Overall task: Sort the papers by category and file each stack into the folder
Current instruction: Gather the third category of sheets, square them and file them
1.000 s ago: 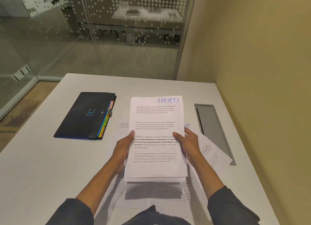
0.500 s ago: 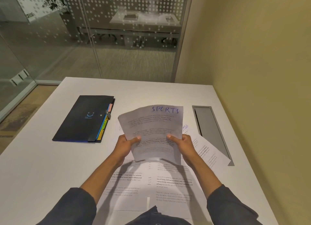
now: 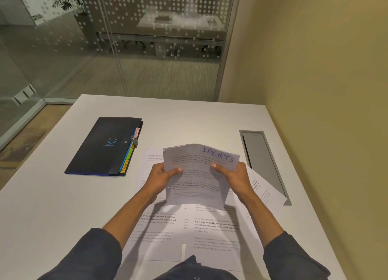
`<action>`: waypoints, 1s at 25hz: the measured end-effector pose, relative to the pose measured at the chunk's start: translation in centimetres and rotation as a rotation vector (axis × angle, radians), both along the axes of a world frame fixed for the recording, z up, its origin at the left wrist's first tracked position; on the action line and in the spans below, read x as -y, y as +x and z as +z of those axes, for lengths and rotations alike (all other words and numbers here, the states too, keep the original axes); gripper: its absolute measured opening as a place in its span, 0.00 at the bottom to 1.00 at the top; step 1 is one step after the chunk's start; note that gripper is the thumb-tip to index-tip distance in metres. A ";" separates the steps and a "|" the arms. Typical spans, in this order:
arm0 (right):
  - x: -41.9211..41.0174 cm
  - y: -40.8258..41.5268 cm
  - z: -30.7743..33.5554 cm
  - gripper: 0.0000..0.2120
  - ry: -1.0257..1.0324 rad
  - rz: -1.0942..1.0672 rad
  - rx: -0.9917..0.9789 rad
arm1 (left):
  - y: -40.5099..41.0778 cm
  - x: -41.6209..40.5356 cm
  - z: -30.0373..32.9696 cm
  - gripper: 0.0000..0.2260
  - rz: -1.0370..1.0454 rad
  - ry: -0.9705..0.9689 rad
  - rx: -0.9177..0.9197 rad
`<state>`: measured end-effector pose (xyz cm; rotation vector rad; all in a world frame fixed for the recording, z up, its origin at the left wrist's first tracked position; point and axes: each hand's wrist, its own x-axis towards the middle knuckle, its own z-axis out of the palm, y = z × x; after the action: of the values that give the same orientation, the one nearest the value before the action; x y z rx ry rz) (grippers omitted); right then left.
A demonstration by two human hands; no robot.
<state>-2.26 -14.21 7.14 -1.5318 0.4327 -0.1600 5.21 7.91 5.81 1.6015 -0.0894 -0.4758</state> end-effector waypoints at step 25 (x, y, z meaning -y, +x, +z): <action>0.4 -1.2 -3.5 0.10 -0.002 -0.004 -0.049 | -1.4 0.8 -2.5 0.09 0.013 0.033 -0.058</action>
<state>-3.50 -14.62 3.66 -1.5396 0.4742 -0.1260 3.80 7.06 3.27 1.6186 -0.0268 -0.5157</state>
